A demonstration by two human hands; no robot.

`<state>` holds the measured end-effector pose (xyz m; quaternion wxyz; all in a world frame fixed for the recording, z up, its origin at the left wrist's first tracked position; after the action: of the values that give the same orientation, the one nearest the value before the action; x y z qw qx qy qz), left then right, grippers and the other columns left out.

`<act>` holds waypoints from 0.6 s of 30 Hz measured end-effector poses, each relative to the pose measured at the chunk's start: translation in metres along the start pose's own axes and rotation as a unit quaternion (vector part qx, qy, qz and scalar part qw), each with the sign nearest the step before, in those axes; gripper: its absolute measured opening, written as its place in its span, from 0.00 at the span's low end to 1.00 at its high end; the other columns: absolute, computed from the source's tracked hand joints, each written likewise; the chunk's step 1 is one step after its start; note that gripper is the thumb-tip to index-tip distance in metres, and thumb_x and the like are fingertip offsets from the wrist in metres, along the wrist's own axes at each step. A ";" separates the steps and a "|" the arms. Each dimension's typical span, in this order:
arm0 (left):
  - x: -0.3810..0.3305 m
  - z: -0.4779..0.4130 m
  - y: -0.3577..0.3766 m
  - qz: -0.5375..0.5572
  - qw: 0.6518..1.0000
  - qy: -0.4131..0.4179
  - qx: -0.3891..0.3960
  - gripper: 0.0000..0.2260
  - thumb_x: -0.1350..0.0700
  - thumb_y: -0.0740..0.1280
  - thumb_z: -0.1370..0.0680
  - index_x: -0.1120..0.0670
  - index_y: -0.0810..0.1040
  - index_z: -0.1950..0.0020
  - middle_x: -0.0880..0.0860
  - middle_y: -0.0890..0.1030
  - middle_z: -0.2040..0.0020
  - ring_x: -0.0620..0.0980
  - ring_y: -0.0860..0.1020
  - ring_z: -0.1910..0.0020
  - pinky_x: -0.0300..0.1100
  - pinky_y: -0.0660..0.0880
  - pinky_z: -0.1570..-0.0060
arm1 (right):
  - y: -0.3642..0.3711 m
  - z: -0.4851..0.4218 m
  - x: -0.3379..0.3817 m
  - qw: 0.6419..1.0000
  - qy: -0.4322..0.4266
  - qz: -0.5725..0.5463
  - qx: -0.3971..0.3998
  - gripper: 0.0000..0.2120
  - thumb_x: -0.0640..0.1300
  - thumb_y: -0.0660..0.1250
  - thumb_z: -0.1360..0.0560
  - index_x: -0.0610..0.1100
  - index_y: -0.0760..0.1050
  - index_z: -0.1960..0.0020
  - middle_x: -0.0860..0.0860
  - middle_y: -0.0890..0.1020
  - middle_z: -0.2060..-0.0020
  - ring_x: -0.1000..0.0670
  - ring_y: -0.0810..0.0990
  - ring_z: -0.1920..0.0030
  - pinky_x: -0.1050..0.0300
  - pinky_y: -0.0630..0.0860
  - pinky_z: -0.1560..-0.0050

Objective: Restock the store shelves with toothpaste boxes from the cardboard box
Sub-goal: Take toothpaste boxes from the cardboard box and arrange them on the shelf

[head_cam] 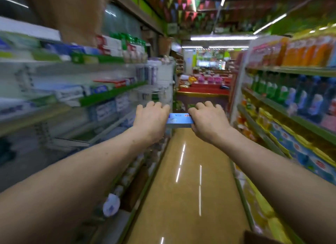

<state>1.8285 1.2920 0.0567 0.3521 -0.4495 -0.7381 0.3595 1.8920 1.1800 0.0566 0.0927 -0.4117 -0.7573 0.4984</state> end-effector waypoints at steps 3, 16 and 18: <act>0.074 0.010 -0.017 -0.023 0.999 -0.031 -0.010 0.15 0.54 0.65 0.24 0.52 0.68 0.39 0.53 0.73 0.41 0.55 0.69 0.39 0.50 0.66 0.47 | -0.025 -0.038 0.060 0.999 -0.037 -0.014 -0.031 0.15 0.47 0.62 0.23 0.47 0.70 0.37 0.48 0.74 0.42 0.44 0.71 0.41 0.51 0.67 0.49; 0.297 0.066 -0.044 -0.101 0.981 -0.161 -0.030 0.11 0.59 0.61 0.24 0.51 0.69 0.43 0.52 0.74 0.44 0.55 0.69 0.44 0.48 0.65 0.53 | -0.080 -0.139 0.265 0.979 -0.153 -0.091 -0.104 0.14 0.46 0.60 0.22 0.45 0.70 0.37 0.46 0.74 0.39 0.43 0.70 0.38 0.49 0.69 0.45; 0.321 0.074 -0.047 -0.113 0.976 -0.183 -0.030 0.11 0.58 0.61 0.23 0.50 0.69 0.42 0.53 0.73 0.44 0.55 0.69 0.44 0.48 0.65 0.54 | -0.085 -0.153 0.290 0.972 -0.177 -0.103 -0.118 0.14 0.46 0.60 0.22 0.45 0.70 0.37 0.46 0.74 0.39 0.43 0.70 0.38 0.49 0.69 0.45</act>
<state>1.6354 1.5550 0.1231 0.2356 -0.3003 -0.8464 0.3713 1.7438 1.4772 0.1233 -0.0408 -0.2452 -0.8533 0.4584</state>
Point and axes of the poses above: each hand's wrist, its own z-axis away from the middle knuckle, its own y-axis out of the palm, x = y × z, the point moved 6 cm from there along -z, towards the middle knuckle
